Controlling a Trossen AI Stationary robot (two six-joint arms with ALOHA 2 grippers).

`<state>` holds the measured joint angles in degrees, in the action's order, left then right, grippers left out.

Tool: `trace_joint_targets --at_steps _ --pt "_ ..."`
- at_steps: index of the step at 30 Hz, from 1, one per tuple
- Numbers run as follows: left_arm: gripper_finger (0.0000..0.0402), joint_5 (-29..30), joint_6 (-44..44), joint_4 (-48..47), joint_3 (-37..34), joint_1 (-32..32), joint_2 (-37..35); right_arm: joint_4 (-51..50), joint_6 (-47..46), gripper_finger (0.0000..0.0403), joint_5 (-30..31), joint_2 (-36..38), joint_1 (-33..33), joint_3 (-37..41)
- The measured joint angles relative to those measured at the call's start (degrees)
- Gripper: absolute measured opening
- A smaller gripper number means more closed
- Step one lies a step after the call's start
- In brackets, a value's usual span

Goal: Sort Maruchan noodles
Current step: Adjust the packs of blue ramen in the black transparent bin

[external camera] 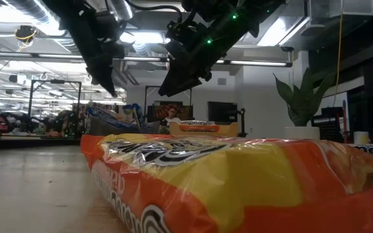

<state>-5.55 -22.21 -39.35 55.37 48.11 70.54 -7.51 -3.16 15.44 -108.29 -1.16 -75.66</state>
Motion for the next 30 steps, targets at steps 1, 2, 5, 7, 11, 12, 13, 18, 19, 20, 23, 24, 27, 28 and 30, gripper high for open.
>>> trace_joint_targets --at_steps 1,2,5,7,11,12,13,18,19,20,23,24,27,28,30 --pt "0.0 -0.1 0.5 0.9 -0.1 0.0 0.3 0.0 0.0 0.0186 0.0 0.0 0.0 0.0" --pt "0.0 -0.1 0.7 1.8 -0.3 -0.1 0.7 0.0 0.0 0.0186 0.0 0.0 0.0 0.0" --pt "0.0 -0.1 1.1 2.4 -1.9 -0.4 2.7 0.0 0.0 0.0186 0.0 0.0 0.0 0.0" --pt "0.0 0.0 1.1 3.8 -4.0 -0.6 3.8 -0.1 0.0 0.0186 0.0 0.0 0.0 0.0" --pt "0.0 0.5 1.3 6.1 -8.9 -0.5 6.0 -1.3 0.0 0.0186 0.0 0.0 0.0 0.0" --pt "0.0 0.4 1.4 6.8 -9.9 -0.5 6.3 -1.5 0.0 0.0186 0.0 0.0 0.0 0.0" --pt "0.0 0.4 1.8 7.7 -10.7 -0.5 6.5 -1.6 0.0 0.0186 0.0 0.0 0.0 0.0" --pt "0.0 0.0 5.5 14.1 -12.7 -1.0 6.7 -1.6 0.0 0.0186 0.0 0.0 0.0 0.0" --pt "0.0 0.0 6.8 15.9 -12.7 -1.0 6.7 -1.6 0.0 0.0186 0.0 0.0 0.0 0.0" --pt "0.0 0.1 8.2 17.5 -12.8 -1.0 6.7 -1.6 -0.1 0.0186 0.0 0.0 0.0 0.0" --pt "0.0 -2.2 11.4 19.1 -12.6 -1.5 6.7 -1.6 -1.1 0.0186 0.0 0.0 0.0 0.0" --pt "0.0 -4.1 12.1 19.1 -12.3 -1.8 6.6 -1.6 -1.2 0.0186 0.0 0.0 0.0 0.0" --pt "0.0 -7.9 14.2 19.1 -10.4 -3.1 5.3 -1.7 -1.2 0.0186 0.0 0.0 0.0 0.0" --pt "0.0 -7.1 14.3 19.5 -9.6 -3.7 4.7 -1.7 -1.2 0.0186 0.0 0.0 0.0 0.0" --pt "0.0 -3.4 14.4 19.0 -8.5 -4.7 3.4 -1.8 -1.2 0.0186 0.0 0.0 0.0 0.0"
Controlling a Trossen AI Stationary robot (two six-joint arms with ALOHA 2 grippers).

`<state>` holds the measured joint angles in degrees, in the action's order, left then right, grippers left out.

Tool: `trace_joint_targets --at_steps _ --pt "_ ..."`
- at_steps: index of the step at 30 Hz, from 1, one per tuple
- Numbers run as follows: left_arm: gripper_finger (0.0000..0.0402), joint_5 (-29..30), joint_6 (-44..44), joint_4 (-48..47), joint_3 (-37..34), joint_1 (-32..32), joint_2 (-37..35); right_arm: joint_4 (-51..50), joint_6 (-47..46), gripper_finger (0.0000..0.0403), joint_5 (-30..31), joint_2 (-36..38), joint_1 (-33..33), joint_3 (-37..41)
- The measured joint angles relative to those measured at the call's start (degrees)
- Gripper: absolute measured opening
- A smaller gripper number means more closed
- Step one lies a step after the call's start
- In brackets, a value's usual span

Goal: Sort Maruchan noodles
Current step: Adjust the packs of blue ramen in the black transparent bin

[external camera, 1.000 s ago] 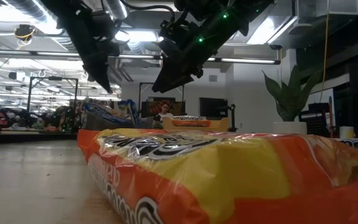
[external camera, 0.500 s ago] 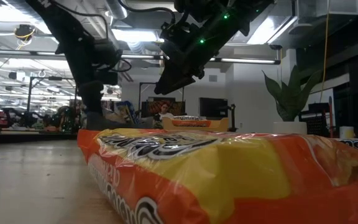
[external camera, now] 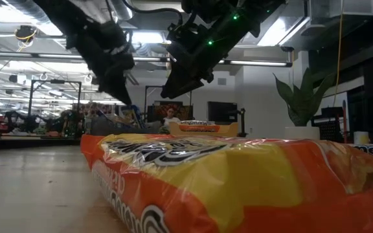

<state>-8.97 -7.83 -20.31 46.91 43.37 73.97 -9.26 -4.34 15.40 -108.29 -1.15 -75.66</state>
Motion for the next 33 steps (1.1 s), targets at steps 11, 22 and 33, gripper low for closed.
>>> trace_joint_targets --at_steps 11,22,33 --pt "0.0 11.1 0.5 5.7 -5.2 5.0 -2.0 -0.2 -0.1 0.0186 0.0 0.0 0.0 0.0" --pt "0.0 6.6 6.2 13.1 -14.2 5.9 -1.1 -0.9 -0.1 0.0186 0.1 0.0 0.0 0.0" --pt "0.0 4.0 15.0 14.7 -15.4 5.0 -1.1 -0.8 -0.6 0.0186 0.1 0.0 0.0 0.0"
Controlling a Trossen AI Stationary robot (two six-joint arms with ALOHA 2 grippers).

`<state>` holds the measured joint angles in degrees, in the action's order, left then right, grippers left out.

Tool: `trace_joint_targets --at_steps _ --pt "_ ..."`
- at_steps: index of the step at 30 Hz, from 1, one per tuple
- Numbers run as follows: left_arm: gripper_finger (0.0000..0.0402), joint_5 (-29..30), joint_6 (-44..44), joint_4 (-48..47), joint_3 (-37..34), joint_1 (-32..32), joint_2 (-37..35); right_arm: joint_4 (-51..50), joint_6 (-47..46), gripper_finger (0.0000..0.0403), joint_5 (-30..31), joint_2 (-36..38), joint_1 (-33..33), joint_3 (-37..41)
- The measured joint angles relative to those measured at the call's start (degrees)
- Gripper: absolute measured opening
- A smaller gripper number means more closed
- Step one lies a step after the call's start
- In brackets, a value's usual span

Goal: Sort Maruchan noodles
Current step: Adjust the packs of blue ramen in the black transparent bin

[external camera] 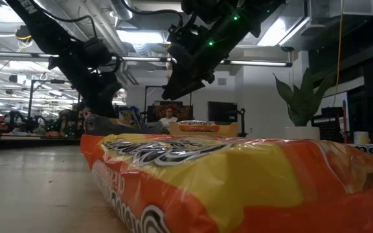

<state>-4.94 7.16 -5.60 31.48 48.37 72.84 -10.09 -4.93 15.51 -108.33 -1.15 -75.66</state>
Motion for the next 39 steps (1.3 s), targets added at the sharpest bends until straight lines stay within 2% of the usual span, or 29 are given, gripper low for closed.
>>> trace_joint_targets --at_steps 5,8,10,13,16,24,28,35,39 --pt "0.0 -3.0 0.3 -2.0 1.5 -1.0 -4.2 -0.1 -0.9 0.0186 0.0 0.0 0.0 0.0" --pt "0.0 1.2 -0.3 -3.3 3.2 -2.9 -9.2 -0.4 -1.0 0.0186 0.0 0.0 0.0 0.0" --pt "0.0 4.6 -1.7 -7.6 3.3 -3.7 -11.6 -0.3 -0.9 0.0186 0.0 0.0 0.0 0.0" --pt "0.0 5.5 -2.3 -13.0 3.2 -4.6 -13.3 -0.3 -0.9 0.0186 0.0 0.0 0.0 0.0" --pt "0.0 5.5 -3.0 -15.5 2.4 -5.2 -12.6 -0.2 -0.8 0.0186 0.4 0.0 0.0 0.0" --pt "0.0 6.7 -3.1 -10.6 -0.4 -5.7 -4.4 -0.3 -0.8 0.0186 0.4 0.0 0.0 0.0" --pt "0.0 4.9 -4.3 -9.7 -0.3 -5.8 -0.5 -0.3 -0.8 0.0186 0.4 0.0 0.0 0.0" --pt "0.0 4.1 -4.2 -12.4 1.2 -6.7 -4.2 -0.3 -0.8 0.0186 0.4 0.0 0.0 0.0" --pt "0.0 5.1 -2.9 -10.2 2.7 -7.5 -8.0 -0.3 -0.8 0.0186 0.4 0.0 0.0 0.0"
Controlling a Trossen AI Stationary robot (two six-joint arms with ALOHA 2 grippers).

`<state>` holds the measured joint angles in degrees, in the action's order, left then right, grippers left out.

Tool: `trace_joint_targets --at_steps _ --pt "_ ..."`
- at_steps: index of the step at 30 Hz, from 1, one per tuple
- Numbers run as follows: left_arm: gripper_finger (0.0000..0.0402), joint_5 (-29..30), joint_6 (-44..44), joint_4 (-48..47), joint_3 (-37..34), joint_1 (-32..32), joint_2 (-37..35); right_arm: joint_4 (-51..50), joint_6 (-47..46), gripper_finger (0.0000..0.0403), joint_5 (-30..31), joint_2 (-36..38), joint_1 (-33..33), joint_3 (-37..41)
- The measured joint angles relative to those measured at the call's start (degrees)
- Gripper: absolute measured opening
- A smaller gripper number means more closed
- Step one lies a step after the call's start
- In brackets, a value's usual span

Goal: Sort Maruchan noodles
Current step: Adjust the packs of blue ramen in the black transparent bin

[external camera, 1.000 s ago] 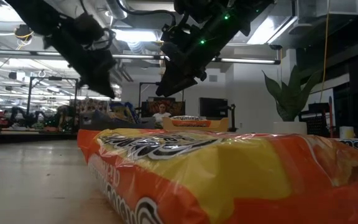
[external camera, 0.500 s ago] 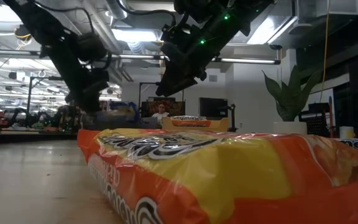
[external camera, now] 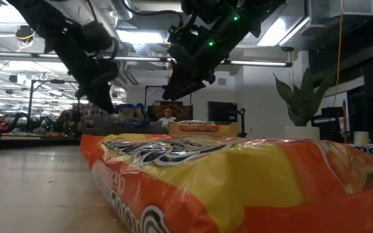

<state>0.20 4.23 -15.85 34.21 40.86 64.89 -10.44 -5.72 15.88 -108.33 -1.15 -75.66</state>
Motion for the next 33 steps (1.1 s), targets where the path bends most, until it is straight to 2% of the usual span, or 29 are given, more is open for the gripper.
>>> trace_joint_targets --at_steps 5,10,24,30,33 --pt "0.0 1.7 0.2 1.5 1.3 -1.2 -3.0 0.0 0.0 0.0186 0.0 0.0 0.0 0.0" --pt "0.0 6.4 1.9 7.1 0.3 -1.5 -0.7 0.0 0.1 0.0186 0.1 0.0 0.0 0.0" --pt "0.0 6.6 6.8 26.6 -6.6 -2.0 12.8 0.0 0.0 0.0186 0.0 0.0 0.0 0.0" --pt "0.0 6.3 7.4 28.0 -6.5 -2.6 11.8 0.0 -0.2 0.0186 0.0 0.0 0.0 0.0" --pt "0.0 3.1 7.4 26.2 -6.1 -3.0 9.2 0.1 -0.2 0.0186 -2.7 0.2 0.0 0.0"
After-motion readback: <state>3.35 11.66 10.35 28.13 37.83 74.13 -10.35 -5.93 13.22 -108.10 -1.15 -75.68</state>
